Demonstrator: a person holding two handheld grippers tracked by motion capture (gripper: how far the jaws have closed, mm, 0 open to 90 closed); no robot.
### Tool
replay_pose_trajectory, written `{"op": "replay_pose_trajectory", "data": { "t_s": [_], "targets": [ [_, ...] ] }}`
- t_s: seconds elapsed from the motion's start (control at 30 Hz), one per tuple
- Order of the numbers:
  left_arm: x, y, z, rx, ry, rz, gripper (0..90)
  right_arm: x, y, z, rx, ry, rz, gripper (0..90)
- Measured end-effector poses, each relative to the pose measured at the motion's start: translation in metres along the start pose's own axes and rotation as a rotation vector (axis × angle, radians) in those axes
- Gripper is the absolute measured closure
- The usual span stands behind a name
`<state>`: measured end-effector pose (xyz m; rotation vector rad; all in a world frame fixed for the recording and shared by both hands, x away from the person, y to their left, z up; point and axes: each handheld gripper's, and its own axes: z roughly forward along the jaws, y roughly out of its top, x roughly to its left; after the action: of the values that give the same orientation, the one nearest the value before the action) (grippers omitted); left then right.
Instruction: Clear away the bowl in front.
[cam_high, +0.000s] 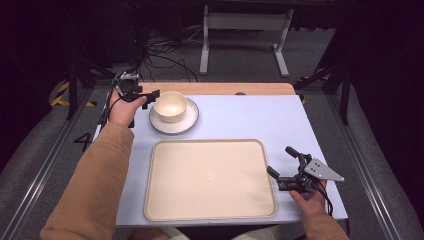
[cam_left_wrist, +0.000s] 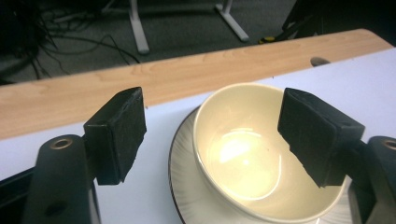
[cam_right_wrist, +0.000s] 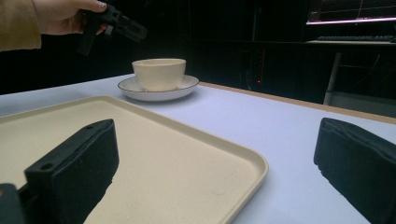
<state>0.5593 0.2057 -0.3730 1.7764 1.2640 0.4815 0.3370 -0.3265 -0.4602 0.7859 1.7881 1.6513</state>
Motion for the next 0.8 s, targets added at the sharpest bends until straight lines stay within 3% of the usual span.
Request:
{"op": "replay_pose_trajectory", "data": {
  "t_s": [0.37,0.57,0.8],
  "targets": [
    [0.005,-0.005,0.016,0.097,-0.044,-0.067,29.1,0.0,0.0,-0.001,-0.007,-0.003,-0.006,0.6],
    [0.009,-0.009,0.024,0.173,-0.049,-0.104,33.7,0.0,0.0,0.0,-0.008,-0.001,-0.008,0.6],
    [0.01,-0.013,0.031,0.223,-0.041,-0.126,39.4,0.0,0.0,0.0,-0.008,-0.003,-0.009,0.6]
  ]
}}
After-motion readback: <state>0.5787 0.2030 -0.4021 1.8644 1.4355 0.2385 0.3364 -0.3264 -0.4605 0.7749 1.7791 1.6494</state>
